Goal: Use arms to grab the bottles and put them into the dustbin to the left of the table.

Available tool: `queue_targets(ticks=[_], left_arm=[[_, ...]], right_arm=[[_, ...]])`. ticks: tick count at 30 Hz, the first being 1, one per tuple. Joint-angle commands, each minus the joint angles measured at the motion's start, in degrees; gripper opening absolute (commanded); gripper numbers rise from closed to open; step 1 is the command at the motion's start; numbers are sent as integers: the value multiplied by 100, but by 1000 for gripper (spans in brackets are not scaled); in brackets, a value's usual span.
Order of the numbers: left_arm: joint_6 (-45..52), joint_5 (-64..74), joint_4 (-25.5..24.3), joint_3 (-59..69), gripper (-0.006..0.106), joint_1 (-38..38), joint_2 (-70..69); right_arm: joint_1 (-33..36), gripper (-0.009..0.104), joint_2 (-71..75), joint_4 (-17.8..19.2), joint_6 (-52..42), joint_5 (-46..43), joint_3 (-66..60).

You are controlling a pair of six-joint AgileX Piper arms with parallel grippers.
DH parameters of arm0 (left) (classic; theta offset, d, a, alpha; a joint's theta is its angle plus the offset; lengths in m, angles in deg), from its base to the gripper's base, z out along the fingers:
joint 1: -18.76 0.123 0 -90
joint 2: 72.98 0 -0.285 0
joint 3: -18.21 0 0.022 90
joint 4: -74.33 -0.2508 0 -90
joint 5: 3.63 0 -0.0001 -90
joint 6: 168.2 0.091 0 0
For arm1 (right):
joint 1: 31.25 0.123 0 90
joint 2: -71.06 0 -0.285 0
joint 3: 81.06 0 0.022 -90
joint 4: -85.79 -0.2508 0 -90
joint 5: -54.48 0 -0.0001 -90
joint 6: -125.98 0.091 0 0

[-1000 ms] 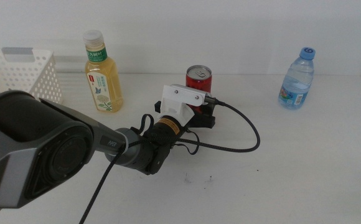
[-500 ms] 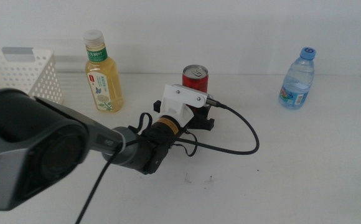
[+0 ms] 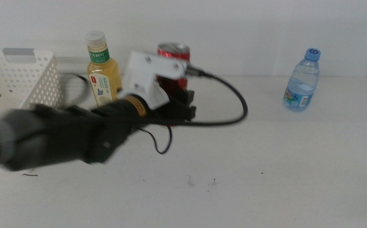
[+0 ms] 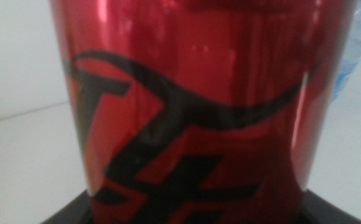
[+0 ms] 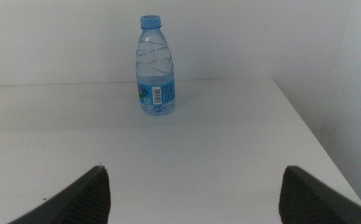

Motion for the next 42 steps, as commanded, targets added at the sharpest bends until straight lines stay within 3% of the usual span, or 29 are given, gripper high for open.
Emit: queue_targets(ticks=[1, 5, 11, 17, 21, 29, 34, 42], left_arm=[[-13, 534, 18, -10, -2, 7, -724], [-13, 1400, -324, -10, -2, 7, -1550], [71, 3183, -324, -246, -2, 474, -2428], [1665, 5852, 478, -1370, -2, 2031, -2497], [2317, 7028, 543, -2163, -2, 3121, -2306], [2558, 8047, 778, -3347, -2, 4413, -1339], [2646, 8451, 691, -3772, -2, 4632, -490], [2656, 7863, 476, -3920, -2, 4733, 562]], right_arm=[[-45, 77, 20, 32, -54, -57, -24], [-45, 77, 20, 32, -54, -57, -24], [-45, 77, 20, 32, -54, -57, -24], [-45, 77, 20, 32, -54, -57, -24], [-45, 77, 20, 32, -54, -57, -24], [-45, 77, 20, 32, -54, -57, -24], [-45, 77, 20, 32, -54, -57, -24], [-45, 77, 20, 32, -54, -57, -24]])
